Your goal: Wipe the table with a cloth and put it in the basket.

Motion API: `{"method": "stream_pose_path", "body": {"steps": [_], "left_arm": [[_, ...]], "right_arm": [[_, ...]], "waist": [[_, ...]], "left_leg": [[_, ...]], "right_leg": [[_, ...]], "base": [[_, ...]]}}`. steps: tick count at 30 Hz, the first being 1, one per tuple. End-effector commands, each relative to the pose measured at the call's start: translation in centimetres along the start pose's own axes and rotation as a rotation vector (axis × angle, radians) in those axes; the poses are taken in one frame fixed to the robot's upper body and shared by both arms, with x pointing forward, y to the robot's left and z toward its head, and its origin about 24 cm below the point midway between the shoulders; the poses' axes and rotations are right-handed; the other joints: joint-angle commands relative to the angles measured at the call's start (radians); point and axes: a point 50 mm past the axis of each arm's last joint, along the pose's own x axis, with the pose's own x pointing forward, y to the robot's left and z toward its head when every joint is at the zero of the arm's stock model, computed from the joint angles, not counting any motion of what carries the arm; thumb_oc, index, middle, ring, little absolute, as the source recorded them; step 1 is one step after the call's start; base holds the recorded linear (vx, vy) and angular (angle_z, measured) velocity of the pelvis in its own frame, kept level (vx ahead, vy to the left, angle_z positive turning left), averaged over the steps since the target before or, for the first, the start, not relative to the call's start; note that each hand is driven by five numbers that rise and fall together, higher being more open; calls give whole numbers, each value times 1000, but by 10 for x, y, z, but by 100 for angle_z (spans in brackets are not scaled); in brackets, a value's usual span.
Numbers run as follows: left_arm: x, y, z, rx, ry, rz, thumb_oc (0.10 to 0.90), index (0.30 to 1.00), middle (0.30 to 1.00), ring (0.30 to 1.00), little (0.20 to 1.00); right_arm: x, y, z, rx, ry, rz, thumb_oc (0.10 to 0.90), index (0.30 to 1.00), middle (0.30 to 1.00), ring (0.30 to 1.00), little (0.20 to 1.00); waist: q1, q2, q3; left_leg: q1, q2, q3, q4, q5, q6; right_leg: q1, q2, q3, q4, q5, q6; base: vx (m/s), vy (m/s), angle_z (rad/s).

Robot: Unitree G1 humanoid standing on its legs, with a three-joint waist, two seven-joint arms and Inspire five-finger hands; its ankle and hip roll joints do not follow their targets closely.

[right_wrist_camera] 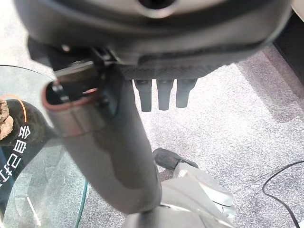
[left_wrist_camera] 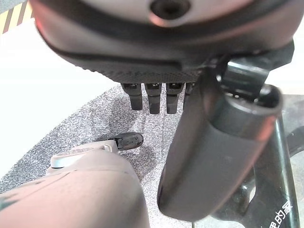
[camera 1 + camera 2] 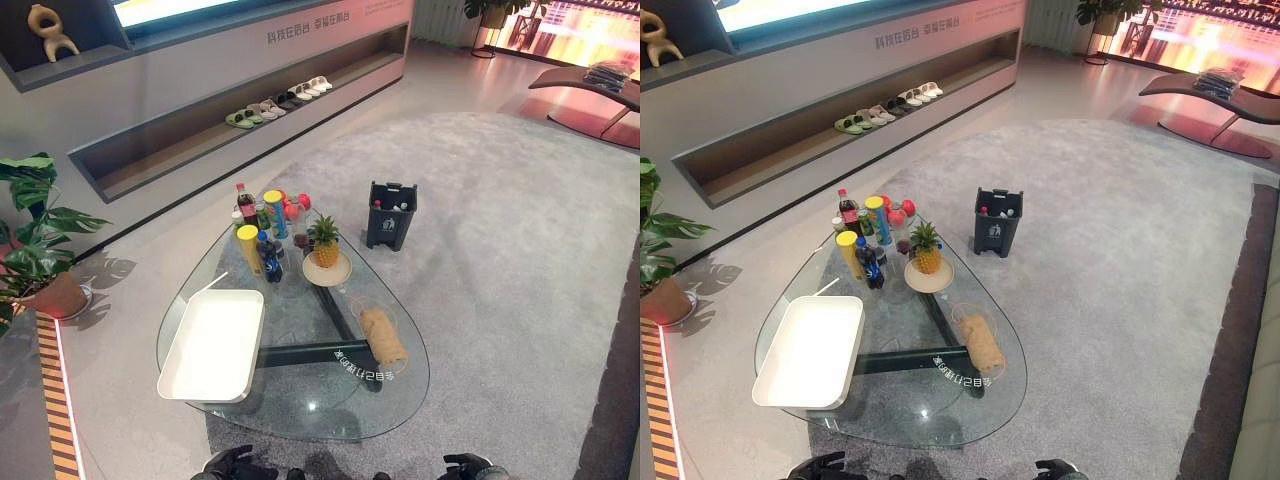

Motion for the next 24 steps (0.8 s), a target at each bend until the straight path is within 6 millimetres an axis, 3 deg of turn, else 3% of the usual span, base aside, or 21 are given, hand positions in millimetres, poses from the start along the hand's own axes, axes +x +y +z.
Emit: {"method": "stream_pose_path", "body": {"steps": [1,24], "left_arm": [[3,2,27,25,-68,2,800,900,900,900,900],[3,2,25,18,-67,5,800,900,900,900,900]], "right_arm": [[1,-6,10,-18,-5,-23,800,900,900,900,900],[1,-6,10,-18,-2,-23,800,900,900,900,900]], "waist": [[18,-16,9],[17,-14,15]], "left_leg": [[17,-6,6,-1,-57,-14],[19,-5,6,-1,-56,-14]], "right_leg": [[-28,-30,-36,41,-10,40],[-27,-29,-36,43,-11,39]], "base": [[0,0,0],[2,0,0]]}}
